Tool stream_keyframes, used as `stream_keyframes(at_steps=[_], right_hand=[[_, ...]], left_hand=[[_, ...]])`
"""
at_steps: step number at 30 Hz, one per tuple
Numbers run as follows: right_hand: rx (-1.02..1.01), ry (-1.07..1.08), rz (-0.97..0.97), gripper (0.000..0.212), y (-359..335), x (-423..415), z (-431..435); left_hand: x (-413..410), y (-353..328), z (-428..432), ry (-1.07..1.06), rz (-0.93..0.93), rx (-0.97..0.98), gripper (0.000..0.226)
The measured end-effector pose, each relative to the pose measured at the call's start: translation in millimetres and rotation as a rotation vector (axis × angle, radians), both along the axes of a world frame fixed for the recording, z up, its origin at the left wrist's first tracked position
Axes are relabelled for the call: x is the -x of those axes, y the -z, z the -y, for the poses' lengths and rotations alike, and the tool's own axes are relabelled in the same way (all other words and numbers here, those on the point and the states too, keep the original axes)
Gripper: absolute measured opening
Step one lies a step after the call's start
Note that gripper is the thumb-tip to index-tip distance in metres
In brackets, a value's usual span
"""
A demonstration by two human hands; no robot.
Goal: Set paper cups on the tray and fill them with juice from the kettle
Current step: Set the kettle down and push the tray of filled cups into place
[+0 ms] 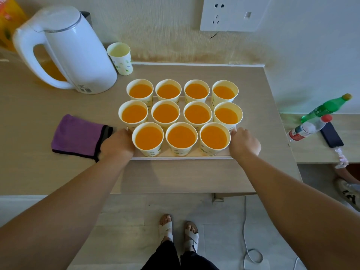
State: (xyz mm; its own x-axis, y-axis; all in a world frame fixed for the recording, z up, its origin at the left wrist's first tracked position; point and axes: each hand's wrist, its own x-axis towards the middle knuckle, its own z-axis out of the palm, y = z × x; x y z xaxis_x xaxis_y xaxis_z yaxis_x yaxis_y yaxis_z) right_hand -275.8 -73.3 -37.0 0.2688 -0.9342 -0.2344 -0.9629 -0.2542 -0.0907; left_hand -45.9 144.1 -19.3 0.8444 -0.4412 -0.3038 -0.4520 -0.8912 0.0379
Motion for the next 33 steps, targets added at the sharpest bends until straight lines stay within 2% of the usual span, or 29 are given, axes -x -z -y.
stream_keyframes(at_steps=[12,24,33], right_hand=[[0.005,0.092,0.079,0.038,-13.7,-11.2,10.2],[0.072,0.02,0.08,0.031,-28.4,-55.5,86.1],[0.046,0.002,0.097,0.035,-12.7,-79.0,121.9]], left_hand=[[-21.3,-6.5,18.5,0.048,0.067,0.048,0.02],[-64.1,-14.3,86.1,0.039,0.055,0.137,0.011],[-82.4,-2.3,120.6,0.038,0.064,0.154,0.018]])
